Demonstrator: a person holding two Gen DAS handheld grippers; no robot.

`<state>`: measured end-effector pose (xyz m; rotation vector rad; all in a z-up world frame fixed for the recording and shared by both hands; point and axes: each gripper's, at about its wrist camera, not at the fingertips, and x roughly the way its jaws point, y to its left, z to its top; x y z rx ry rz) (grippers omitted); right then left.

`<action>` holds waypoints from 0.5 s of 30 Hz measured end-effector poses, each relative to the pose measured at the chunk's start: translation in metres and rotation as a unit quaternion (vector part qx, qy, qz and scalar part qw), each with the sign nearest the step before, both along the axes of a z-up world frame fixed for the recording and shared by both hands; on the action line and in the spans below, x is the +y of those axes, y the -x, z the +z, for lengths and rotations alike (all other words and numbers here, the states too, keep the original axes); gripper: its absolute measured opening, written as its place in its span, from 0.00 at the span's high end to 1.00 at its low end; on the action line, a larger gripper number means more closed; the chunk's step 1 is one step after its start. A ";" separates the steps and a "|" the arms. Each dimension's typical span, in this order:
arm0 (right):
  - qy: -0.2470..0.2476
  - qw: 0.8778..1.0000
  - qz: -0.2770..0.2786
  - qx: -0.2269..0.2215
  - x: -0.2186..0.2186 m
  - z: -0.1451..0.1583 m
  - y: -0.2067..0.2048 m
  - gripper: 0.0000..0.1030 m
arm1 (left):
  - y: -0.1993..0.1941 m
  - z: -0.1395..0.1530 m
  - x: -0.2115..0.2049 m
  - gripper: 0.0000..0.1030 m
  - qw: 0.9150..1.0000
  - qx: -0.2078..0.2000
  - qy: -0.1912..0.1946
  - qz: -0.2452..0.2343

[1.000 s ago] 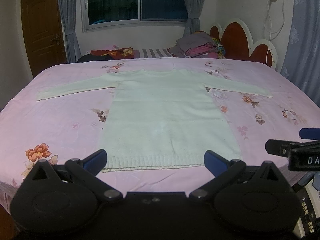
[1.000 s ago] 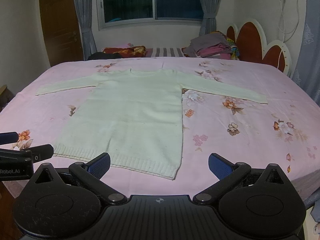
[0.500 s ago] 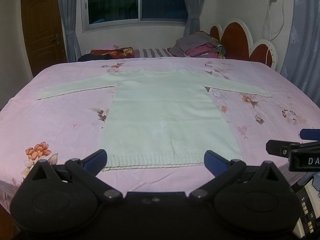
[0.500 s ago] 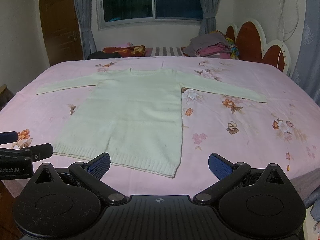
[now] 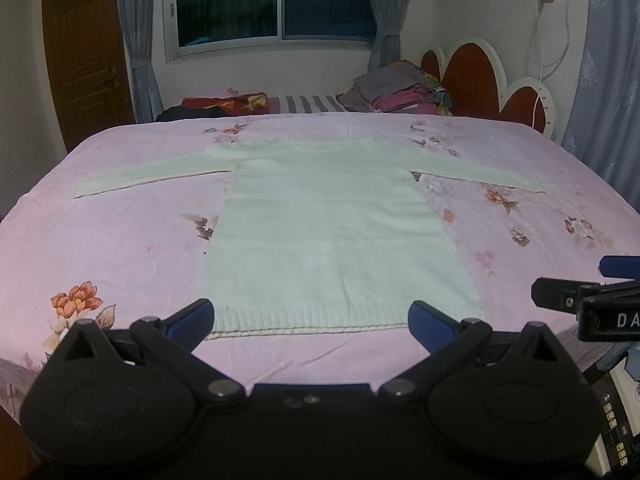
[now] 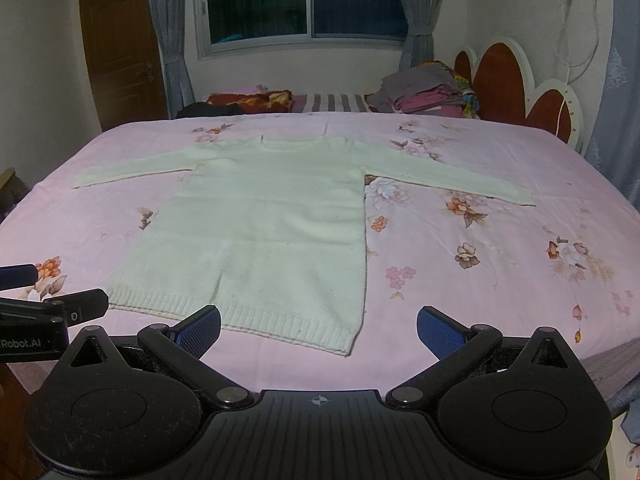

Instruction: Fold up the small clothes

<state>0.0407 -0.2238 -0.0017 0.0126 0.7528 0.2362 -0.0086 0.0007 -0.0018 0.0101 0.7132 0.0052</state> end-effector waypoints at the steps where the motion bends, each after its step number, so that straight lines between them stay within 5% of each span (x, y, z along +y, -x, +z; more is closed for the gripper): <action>1: -0.001 1.000 0.000 0.000 0.000 0.000 0.000 0.00 | 0.000 0.000 0.000 0.00 1.000 0.000 -0.001 0.000; 15: -0.005 1.000 -0.007 0.003 -0.001 -0.002 -0.010 0.00 | -0.008 -0.001 0.005 0.00 1.000 -0.004 -0.003 0.001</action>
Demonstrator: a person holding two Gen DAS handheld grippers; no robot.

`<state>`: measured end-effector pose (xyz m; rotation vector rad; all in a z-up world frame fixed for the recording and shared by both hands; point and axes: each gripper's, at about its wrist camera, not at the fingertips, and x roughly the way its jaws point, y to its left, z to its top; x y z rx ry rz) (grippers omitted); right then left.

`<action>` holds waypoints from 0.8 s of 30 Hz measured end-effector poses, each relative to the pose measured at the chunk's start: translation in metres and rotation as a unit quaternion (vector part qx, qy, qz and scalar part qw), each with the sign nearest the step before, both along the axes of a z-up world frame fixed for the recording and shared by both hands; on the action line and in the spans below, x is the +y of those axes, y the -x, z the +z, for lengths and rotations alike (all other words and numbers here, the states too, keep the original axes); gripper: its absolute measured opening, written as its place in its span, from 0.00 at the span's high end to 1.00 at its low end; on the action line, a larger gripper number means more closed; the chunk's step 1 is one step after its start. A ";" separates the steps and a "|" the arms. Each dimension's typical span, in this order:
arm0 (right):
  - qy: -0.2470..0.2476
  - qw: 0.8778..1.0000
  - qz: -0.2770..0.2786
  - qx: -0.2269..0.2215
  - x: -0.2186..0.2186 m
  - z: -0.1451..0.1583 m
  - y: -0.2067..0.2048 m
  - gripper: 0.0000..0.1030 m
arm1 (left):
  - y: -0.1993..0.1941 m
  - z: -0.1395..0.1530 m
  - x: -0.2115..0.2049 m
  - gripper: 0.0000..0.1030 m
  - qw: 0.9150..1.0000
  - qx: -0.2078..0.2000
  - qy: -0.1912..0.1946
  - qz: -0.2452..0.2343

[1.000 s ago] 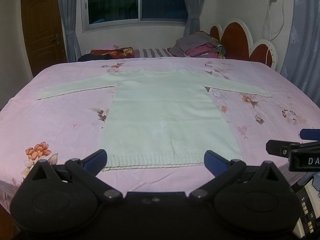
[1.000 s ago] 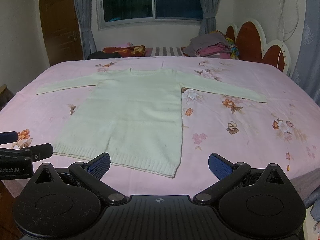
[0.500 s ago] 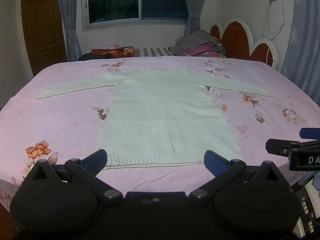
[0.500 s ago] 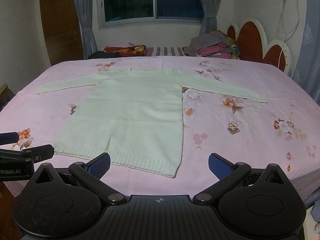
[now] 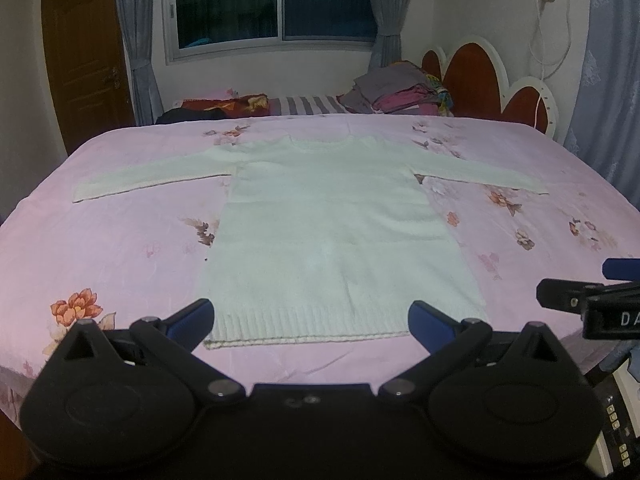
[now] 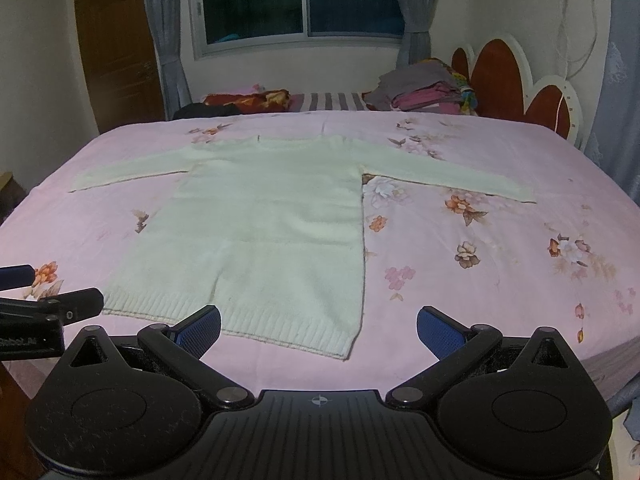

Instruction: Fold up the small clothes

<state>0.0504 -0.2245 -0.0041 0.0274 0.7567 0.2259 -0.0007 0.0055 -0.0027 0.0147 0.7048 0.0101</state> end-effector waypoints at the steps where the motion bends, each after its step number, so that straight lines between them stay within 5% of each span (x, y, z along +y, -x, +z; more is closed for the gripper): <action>1: 0.000 1.000 -0.001 0.000 0.000 0.000 -0.002 0.00 | -0.003 0.000 0.001 0.00 1.000 -0.001 0.000 0.000; 12: 0.002 0.999 -0.041 -0.005 0.001 0.005 -0.044 0.00 | -0.055 0.002 0.016 0.00 1.000 -0.017 0.019 -0.012; 24: 0.003 0.991 -0.132 -0.029 -0.004 0.019 -0.095 0.00 | -0.121 0.004 0.027 0.00 0.995 -0.046 0.034 -0.080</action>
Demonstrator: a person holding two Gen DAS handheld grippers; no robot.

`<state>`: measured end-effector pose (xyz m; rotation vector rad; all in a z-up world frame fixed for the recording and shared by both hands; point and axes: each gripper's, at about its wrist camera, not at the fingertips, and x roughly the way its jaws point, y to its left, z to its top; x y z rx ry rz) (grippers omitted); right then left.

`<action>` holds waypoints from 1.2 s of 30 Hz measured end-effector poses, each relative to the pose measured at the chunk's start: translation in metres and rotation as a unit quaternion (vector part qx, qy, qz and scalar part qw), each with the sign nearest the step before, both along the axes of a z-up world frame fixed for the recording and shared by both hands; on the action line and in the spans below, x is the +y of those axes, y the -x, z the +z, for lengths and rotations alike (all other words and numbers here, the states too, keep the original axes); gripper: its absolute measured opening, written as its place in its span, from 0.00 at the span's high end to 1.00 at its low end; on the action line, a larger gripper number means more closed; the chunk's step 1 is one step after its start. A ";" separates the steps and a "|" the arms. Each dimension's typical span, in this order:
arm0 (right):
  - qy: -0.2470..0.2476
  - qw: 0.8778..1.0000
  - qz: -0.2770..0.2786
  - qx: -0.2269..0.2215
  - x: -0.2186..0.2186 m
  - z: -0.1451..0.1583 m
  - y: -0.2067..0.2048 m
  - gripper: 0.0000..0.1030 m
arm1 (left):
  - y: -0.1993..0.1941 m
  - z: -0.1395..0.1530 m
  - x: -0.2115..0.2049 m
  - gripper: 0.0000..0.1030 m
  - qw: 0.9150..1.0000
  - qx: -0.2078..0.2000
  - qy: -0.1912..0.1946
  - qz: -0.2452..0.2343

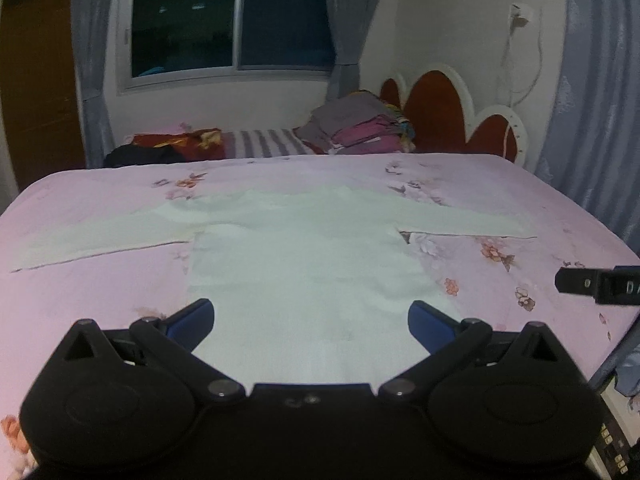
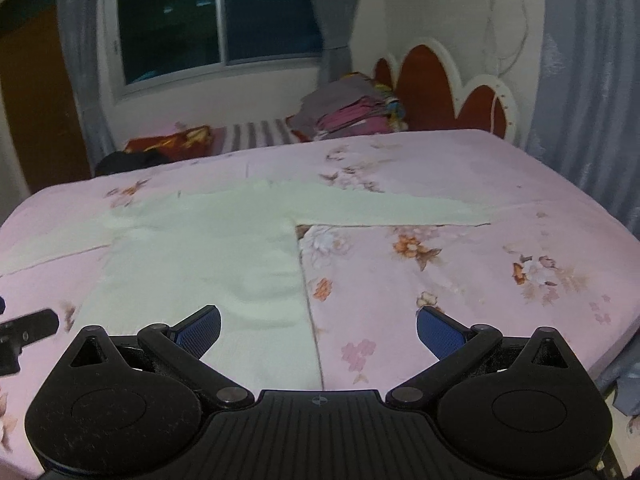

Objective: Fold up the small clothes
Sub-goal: 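Move the right tool down to the sweater sleeve cuff nearest it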

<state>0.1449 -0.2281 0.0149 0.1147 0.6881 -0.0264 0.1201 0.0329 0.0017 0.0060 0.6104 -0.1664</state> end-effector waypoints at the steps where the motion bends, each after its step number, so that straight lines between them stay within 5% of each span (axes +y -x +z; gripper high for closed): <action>1: 0.000 1.000 -0.002 -0.002 -0.001 0.001 -0.003 0.00 | -0.004 -0.001 -0.001 0.00 1.000 0.002 0.002 -0.006; 6: -0.016 1.000 0.002 -0.007 -0.015 0.003 -0.023 0.00 | -0.035 -0.009 -0.016 0.00 0.998 0.031 0.025 -0.044; 22: -0.111 0.989 -0.098 -0.019 -0.188 -0.057 -0.184 0.01 | -0.179 -0.039 -0.080 0.00 0.997 0.064 0.010 0.050; 24: -0.112 0.987 -0.113 -0.007 -0.215 -0.073 -0.209 0.14 | -0.199 -0.046 -0.091 0.00 0.995 0.077 0.006 0.063; 25: -0.116 0.986 -0.120 -0.001 -0.227 -0.081 -0.220 0.49 | -0.210 -0.050 -0.098 0.00 0.994 0.085 0.001 0.069; 26: -0.125 0.983 -0.134 0.010 -0.244 -0.090 -0.232 0.63 | -0.215 -0.052 -0.103 0.00 0.993 0.089 -0.002 0.072; 36: -0.235 0.949 -0.204 0.055 -0.341 -0.168 -0.278 0.62 | -0.243 -0.080 -0.132 0.00 0.986 0.138 -0.040 0.088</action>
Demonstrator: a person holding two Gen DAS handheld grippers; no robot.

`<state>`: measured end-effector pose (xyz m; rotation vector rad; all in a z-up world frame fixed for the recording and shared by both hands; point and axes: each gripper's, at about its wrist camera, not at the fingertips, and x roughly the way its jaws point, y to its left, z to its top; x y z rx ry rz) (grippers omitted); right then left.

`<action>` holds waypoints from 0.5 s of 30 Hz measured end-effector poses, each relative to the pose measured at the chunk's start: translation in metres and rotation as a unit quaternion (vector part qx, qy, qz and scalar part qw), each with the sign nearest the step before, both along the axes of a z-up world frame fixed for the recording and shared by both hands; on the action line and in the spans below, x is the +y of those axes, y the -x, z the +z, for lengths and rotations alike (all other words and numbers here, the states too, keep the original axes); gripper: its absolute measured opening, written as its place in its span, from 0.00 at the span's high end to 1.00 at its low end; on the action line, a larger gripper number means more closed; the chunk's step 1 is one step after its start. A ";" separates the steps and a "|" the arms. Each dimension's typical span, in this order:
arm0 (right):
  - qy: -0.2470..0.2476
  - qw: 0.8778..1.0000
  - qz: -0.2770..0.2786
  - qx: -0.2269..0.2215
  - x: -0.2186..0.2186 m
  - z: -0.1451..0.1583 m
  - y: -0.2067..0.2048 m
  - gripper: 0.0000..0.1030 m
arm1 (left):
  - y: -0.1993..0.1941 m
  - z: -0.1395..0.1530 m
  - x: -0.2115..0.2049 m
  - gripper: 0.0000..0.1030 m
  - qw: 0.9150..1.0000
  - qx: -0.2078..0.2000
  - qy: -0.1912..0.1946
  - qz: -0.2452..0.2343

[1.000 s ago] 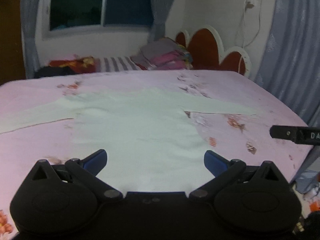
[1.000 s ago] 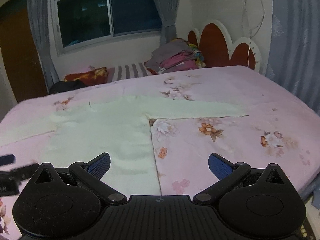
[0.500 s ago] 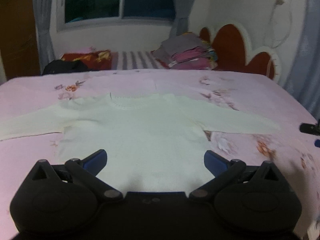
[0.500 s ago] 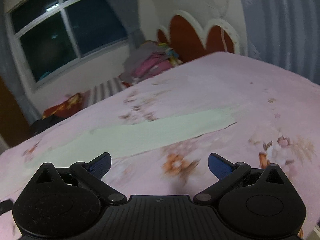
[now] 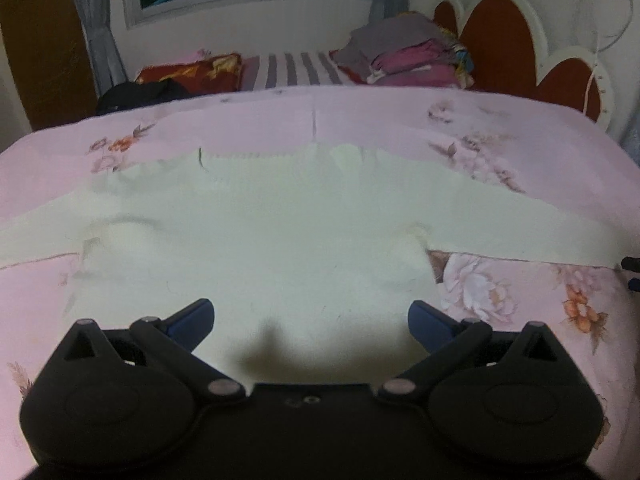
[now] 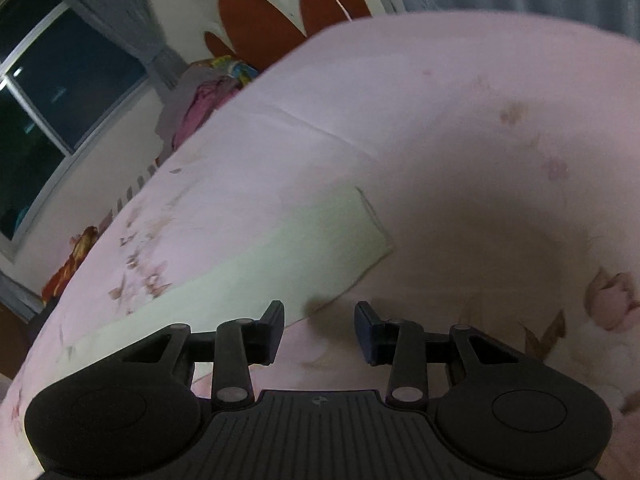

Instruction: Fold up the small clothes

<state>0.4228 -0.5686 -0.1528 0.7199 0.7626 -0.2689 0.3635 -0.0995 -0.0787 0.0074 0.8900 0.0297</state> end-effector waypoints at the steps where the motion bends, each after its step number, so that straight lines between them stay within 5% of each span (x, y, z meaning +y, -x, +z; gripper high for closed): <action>1: -0.012 1.000 -0.003 -0.003 -0.006 -0.005 0.001 0.62 | -0.003 -0.001 0.000 0.00 1.000 0.004 -0.001 0.004; 15: -0.066 0.996 -0.028 -0.048 -0.045 -0.010 0.009 0.54 | -0.023 0.007 0.004 0.00 0.999 0.013 0.002 0.037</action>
